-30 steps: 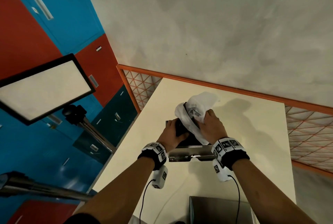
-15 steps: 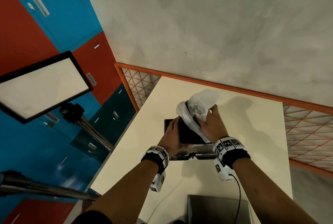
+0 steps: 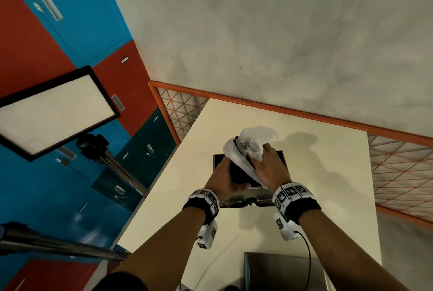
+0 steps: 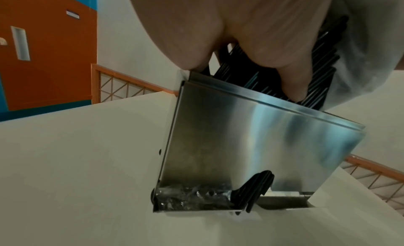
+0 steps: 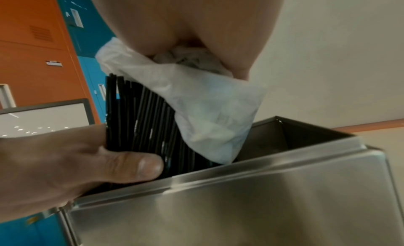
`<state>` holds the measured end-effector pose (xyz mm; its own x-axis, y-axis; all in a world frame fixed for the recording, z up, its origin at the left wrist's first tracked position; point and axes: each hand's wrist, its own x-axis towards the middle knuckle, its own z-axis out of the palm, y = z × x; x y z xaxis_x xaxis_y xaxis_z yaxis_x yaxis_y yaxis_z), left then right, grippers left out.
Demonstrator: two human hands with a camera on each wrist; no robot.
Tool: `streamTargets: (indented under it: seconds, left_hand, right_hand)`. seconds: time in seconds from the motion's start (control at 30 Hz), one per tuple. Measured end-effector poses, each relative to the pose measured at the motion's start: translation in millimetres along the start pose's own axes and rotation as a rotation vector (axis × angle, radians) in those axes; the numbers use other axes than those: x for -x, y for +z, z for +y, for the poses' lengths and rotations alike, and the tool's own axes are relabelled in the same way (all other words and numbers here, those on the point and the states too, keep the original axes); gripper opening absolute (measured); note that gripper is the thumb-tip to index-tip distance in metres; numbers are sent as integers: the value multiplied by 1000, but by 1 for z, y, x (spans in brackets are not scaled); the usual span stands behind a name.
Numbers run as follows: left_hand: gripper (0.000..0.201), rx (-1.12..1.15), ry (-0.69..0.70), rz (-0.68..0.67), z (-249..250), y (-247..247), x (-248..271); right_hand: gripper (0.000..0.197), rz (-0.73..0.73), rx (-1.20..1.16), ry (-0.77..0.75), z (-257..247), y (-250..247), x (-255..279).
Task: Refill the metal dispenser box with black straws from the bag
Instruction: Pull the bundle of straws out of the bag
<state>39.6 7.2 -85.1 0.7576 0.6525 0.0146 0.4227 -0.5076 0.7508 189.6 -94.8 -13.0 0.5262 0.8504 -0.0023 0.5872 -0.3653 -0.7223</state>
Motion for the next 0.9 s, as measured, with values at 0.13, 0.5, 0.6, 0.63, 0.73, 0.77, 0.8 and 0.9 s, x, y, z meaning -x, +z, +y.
streamTargets:
  seconds: [0.13,0.5,0.6,0.63,0.73,0.77,0.8,0.9]
  left_hand:
    - [90,-16,40,-12,4,-1,2]
    - [109,-18,69,-17,5,-2,1]
    - [110,-26,55,-28,6,-3,1]
    - [110,-36,46,-33,6,-3,1]
    - [120,-50,21,-52,6,-3,1]
    - [123,-58,22,-56,5,-3,0]
    - [124,-65,24,-58,4,-2,0]
    - [123,-55,34,-46,4,-3,1]
  right_hand:
    - [43,129,91,-50,-10,-9,4]
    - [44,51,190,-126,-10,-4,2]
    - [46,58,225,-67,-4,-3,-1]
    - [45,68,241,-34,-2,-3,-1]
    - [48,47,288,95,10,-5,-3]
    - [50,13,320,116,13,-6,-4]
    - [52,-27,347,125,16,-7,-5]
    - [44,-63,311,90,16,-10,-7]
